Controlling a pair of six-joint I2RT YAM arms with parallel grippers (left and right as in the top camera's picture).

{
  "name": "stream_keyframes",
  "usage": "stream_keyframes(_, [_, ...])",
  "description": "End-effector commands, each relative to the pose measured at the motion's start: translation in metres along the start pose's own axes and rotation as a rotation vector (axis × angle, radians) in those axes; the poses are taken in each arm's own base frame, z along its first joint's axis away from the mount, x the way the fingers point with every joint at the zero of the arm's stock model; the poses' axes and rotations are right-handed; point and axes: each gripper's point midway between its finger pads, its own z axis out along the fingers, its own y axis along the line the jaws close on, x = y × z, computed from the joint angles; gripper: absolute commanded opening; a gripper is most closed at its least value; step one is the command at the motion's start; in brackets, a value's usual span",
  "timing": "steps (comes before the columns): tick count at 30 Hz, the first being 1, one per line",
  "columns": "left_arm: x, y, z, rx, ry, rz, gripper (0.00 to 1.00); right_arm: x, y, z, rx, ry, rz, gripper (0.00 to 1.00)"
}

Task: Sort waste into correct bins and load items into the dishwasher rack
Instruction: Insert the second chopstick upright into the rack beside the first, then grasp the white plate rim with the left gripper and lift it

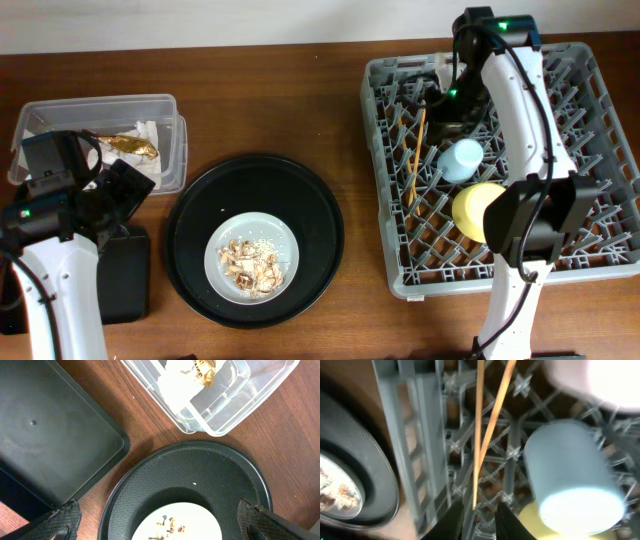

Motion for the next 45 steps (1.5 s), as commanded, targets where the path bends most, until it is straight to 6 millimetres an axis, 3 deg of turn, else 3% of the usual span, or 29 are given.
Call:
stream_keyframes(1, [-0.002,0.003,-0.004,-0.003,-0.017,0.007,0.99,0.011,0.011,-0.01,-0.024,0.014,0.113,0.19])
stream_keyframes(4, [-0.002,0.003,-0.004,-0.003,-0.018,0.007,0.99,0.018,0.034,-0.043,-0.112,-0.062,0.179,0.18])
stream_keyframes(6, [-0.002,0.003,-0.004,-0.003,-0.017,0.007,0.99,0.032,0.049,-0.082,-0.152,-0.16,0.172,0.19])
stream_keyframes(7, [-0.002,0.003,-0.004,-0.003,-0.017,0.007,0.99,0.041,0.056,-0.103,-0.172,-0.213,0.158,0.29])
stream_keyframes(9, [-0.002,0.003,-0.004,-0.003,-0.017,0.007,0.99,0.061,0.07,-0.134,-0.19,-0.296,0.13,0.99])
stream_keyframes(10, [-0.002,0.003,-0.004,-0.003,-0.018,0.007,0.99,0.075,0.079,-0.148,-0.189,-0.337,0.097,0.99])
stream_keyframes(12, [-0.002,0.003,-0.004,-0.003,-0.018,0.007,0.99,0.101,0.077,-0.162,-0.078,-0.399,0.057,0.98])
stream_keyframes(14, [-0.002,0.003,-0.004,-0.003,-0.017,0.007,0.99,0.12,0.071,-0.161,-0.016,-0.404,0.046,0.98])
stream_keyframes(17, [-0.002,0.003,-0.004,-0.003,-0.018,0.007,0.99,0.141,0.043,-0.15,0.124,-0.381,0.083,0.98])
stream_keyframes(22, [-0.002,0.003,-0.004,-0.003,-0.018,0.007,0.99,0.145,-0.001,-0.146,0.2,-0.365,0.251,0.98])
stream_keyframes(25, [-0.001,0.001,-0.004,0.009,-0.009,0.006,0.99,0.146,-0.013,-0.149,0.206,-0.37,0.296,0.98])
stream_keyframes(29, [0.006,-0.006,-0.004,0.05,0.026,0.007,0.99,0.144,-0.013,-0.15,0.205,-0.381,0.295,0.98])
stream_keyframes(31, [0.037,-0.024,-0.009,0.167,0.188,0.003,0.99,0.144,-0.013,-0.15,0.205,-0.381,0.295,0.98])
stream_keyframes(34, [0.102,-0.073,-0.029,0.458,0.404,0.323,0.99,0.144,-0.013,-0.15,0.205,-0.381,0.295,0.98])
stream_keyframes(37, [0.161,-0.091,-0.035,0.469,0.503,0.54,0.94,0.144,-0.013,-0.15,0.205,-0.381,0.295,0.98])
stream_keyframes(39, [0.19,-0.093,-0.03,0.376,0.497,0.655,0.71,0.144,-0.013,-0.15,0.205,-0.381,0.295,0.98])
stream_keyframes(40, [0.207,-0.089,-0.021,0.24,0.457,0.658,0.66,0.144,-0.013,-0.15,0.205,-0.381,0.295,0.98])
stream_keyframes(43, [0.242,-0.094,-0.014,0.127,0.389,0.736,0.66,0.144,-0.013,-0.15,0.205,-0.381,0.295,0.99])
stream_keyframes(45, [0.249,-0.093,0.001,0.006,0.293,0.707,0.58,0.144,-0.013,-0.15,0.205,-0.381,0.295,0.98])
